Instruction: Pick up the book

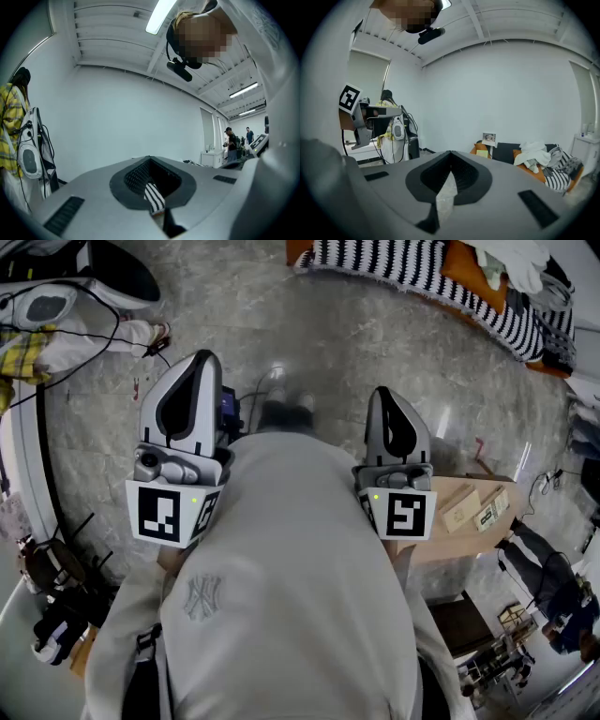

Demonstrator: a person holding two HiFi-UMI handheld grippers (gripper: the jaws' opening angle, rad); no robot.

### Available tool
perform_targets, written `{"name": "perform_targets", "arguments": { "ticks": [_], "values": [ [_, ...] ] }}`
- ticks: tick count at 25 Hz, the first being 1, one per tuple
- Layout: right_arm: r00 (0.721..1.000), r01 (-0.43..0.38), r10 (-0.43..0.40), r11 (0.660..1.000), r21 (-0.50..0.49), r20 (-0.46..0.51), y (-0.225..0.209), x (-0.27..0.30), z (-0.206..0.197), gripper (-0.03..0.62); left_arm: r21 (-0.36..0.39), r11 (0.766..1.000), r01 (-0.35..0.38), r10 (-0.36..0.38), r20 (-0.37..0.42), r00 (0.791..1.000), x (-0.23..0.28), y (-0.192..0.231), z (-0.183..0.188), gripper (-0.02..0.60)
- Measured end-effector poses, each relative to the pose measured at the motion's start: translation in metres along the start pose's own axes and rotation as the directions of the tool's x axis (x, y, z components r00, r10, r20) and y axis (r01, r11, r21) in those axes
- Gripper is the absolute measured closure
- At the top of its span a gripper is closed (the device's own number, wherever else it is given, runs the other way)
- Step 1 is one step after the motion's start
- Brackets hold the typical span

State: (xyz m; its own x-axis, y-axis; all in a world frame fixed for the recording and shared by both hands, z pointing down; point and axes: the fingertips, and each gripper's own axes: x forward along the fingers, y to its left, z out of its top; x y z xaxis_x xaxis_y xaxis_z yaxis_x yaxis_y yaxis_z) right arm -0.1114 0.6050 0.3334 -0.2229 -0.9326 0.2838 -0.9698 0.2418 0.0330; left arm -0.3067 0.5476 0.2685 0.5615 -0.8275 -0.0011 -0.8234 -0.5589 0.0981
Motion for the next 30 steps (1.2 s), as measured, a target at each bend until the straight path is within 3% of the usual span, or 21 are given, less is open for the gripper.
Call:
{"name": "perform_targets", "arguments": {
  "ticks": [5,16,23,30],
  "values": [
    [1.000,-0.014,0.015,1.000,-0.007,0.010,0.000,-0.003,-0.001,0.576,-0.024,0.999,-0.037,0.037,0.006,0.999,-0.005,0.006,-0.002,0.572],
    [0.999,-0.026,0.026,1.000,0.000,0.018,-0.009,-0.007,-0.004,0.576,0.003,0.998,-0.058,0.058,0.030,0.998,-0.003,0.002,0.006,0.572],
    [0.995,-0.070,0.066,0.996,0.050,0.081,-0.041,-0.011,-0.005,0.575,0.014,0.998,-0.062,0.061,0.059,0.996,0.017,-0.025,0.003,0.572],
    [0.995,-0.085,0.082,0.995,0.052,0.065,-0.057,-0.019,-0.017,0.574,-0.016,0.999,-0.029,0.030,0.059,0.998,0.034,-0.055,-0.004,0.572]
  ]
}}
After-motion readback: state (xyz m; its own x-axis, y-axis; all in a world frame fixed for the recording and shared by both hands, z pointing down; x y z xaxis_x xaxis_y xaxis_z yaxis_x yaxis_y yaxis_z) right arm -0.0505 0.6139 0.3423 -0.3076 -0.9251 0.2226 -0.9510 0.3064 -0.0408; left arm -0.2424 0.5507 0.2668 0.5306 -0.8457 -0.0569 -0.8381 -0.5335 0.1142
